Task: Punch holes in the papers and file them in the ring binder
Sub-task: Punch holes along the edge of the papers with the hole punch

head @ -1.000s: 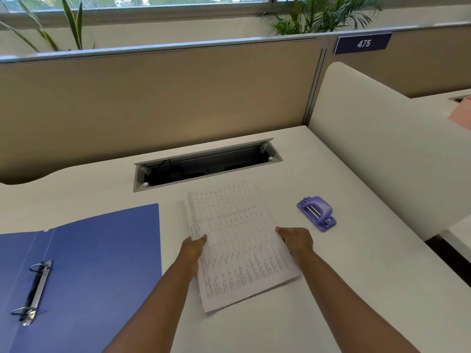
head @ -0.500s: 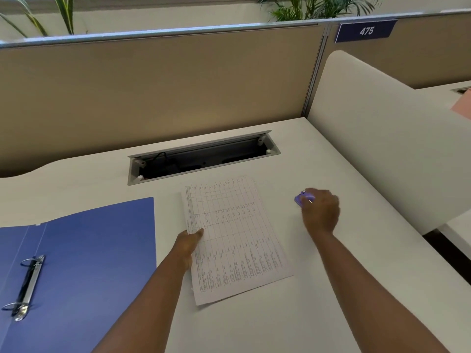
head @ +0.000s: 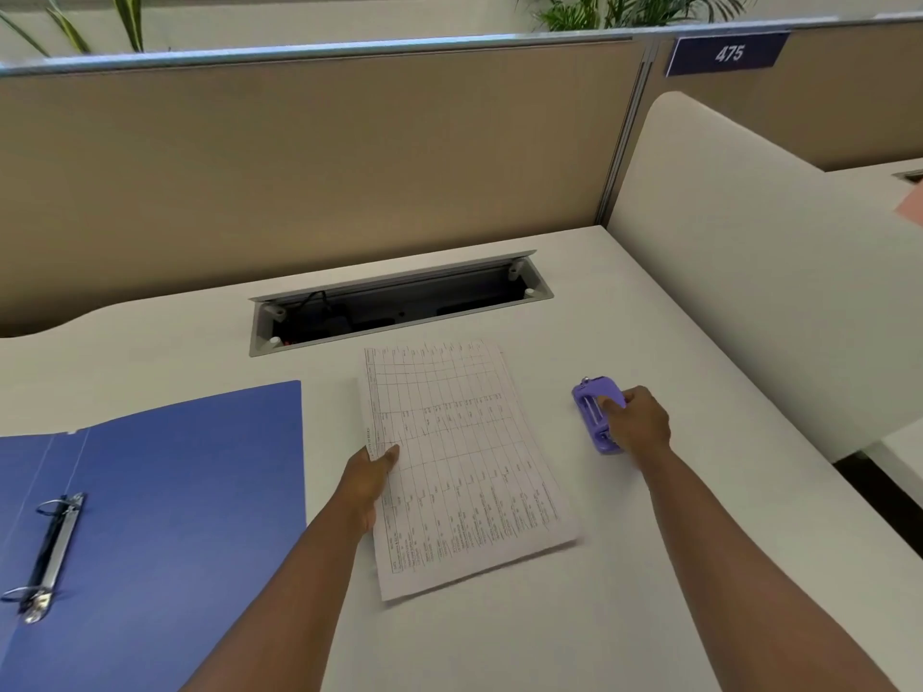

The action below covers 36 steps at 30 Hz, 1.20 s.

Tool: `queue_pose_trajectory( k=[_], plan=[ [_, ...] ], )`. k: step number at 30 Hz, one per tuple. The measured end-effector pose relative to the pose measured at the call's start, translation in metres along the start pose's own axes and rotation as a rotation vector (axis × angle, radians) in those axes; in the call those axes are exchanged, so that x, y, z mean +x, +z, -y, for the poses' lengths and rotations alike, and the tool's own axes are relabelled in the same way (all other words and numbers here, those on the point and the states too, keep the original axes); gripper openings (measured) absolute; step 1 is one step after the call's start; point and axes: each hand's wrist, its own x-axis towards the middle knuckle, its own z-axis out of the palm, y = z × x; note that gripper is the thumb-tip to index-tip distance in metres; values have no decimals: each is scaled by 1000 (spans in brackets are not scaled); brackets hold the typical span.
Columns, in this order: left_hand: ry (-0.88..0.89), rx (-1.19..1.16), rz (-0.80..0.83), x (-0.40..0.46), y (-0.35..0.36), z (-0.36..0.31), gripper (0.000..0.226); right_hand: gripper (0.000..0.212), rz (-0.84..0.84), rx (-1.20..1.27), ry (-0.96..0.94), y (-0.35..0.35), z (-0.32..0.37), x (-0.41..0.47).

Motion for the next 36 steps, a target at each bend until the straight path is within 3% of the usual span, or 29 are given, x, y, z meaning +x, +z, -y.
queue_pose_trajectory(
  k=[3,5,7,9,26,36],
  plan=[
    [8,12,15,-2,-1,0,45,19,63,250,65,5,2,-6],
    [12,16,20,-3,-2,0,43,22,180,506,142,4,3,-9],
    [15,17,26,-5,-4,0,43,11,330,752,232,-1,6,-14],
    [15,24,36,-6,-4,0,45,9,409,857,290,-3,9,-18],
    [26,61,24,-9,-1,0,44,6,567,744,192,9,8,-23],
    [48,41,25,-9,-1,1,42,29,588,746,131,17,6,-23]
  ],
)
